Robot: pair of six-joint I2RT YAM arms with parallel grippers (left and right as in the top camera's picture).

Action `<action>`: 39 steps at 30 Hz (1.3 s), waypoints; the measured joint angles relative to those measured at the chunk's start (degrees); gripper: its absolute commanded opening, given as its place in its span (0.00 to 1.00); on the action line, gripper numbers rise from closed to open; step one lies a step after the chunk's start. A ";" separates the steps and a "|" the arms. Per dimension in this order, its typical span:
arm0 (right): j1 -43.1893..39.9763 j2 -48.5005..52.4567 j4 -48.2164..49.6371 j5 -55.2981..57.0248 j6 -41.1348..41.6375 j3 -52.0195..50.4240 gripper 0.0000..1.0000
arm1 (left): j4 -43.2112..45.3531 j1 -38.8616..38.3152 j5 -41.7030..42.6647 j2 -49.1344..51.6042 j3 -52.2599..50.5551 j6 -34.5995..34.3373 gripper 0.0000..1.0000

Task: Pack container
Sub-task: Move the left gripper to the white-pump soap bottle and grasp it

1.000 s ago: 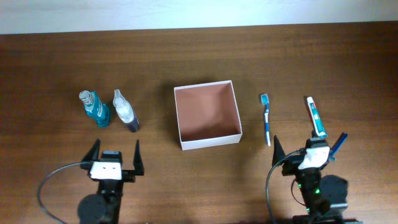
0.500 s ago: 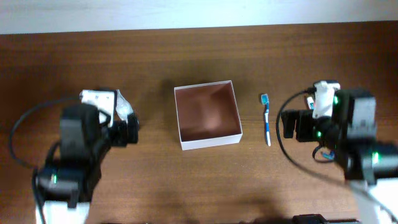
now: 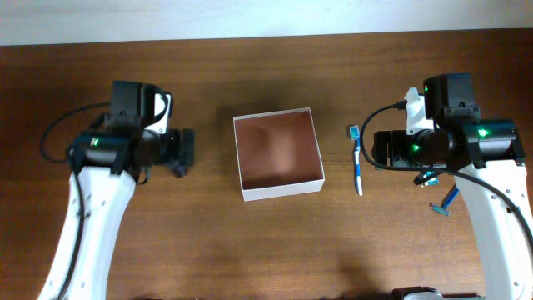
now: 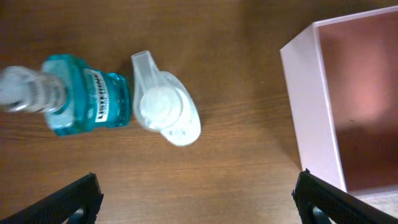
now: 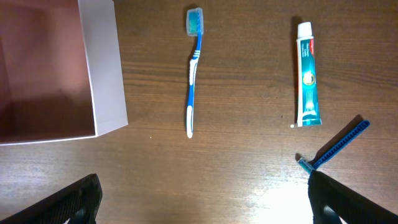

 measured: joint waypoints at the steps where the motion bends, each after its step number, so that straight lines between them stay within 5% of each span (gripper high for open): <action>1: 0.00 0.07 0.04 0.00 0.00 0.00 0.98 | -0.02 0.00 -0.02 1.73 0.20 -0.37 1.00; 27: 0.00 0.09 -0.22 0.20 -0.13 0.00 0.98 | 5.57 4.11 0.00 18.80 1.88 -5.75 0.99; 29: 0.00 0.09 -0.22 0.20 -0.13 0.00 0.98 | 6.23 4.09 0.00 18.80 1.88 -5.75 0.93; 33: 0.00 0.09 -0.20 0.20 -0.17 0.00 0.99 | 6.23 4.09 0.00 18.80 1.88 -6.08 0.54; 39: 0.00 0.09 -0.22 0.20 -0.20 0.00 0.98 | 5.51 4.11 0.00 18.80 1.88 -6.36 0.47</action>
